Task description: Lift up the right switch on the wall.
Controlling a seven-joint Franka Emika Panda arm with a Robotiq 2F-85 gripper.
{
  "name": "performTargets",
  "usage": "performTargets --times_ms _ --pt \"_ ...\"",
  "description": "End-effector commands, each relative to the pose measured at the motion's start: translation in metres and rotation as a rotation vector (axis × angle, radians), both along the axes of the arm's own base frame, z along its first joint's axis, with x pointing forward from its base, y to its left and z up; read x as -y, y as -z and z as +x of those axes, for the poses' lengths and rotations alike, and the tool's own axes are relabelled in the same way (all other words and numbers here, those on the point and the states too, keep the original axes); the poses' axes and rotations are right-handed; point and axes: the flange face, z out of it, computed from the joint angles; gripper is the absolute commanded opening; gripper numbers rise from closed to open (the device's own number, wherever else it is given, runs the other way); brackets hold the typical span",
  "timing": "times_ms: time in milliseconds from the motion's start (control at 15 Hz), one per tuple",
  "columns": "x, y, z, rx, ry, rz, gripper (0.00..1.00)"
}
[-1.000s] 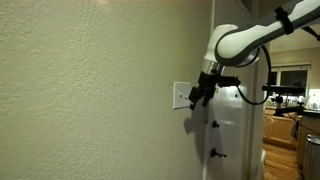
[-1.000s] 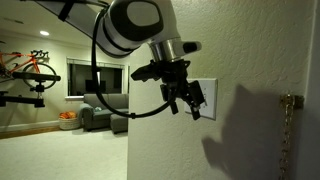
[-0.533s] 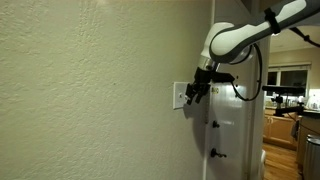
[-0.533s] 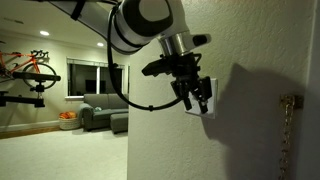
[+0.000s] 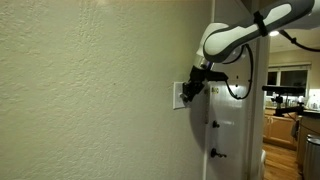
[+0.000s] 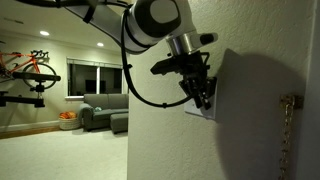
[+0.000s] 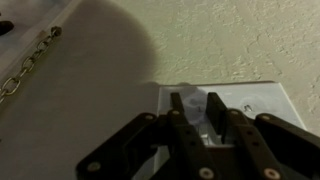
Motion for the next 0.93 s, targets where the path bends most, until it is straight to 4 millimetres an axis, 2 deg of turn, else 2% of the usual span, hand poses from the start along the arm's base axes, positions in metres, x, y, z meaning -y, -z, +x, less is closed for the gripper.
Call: performTargets --times_ms 0,200,400,867 --pt "0.006 -0.01 -0.001 0.033 0.019 0.009 0.08" --pt "0.002 -0.01 -0.002 0.037 0.012 0.018 0.03" --pt "0.002 -0.012 -0.004 0.043 0.007 0.014 0.07" --pt "-0.001 -0.02 -0.032 0.001 -0.036 -0.001 0.07"
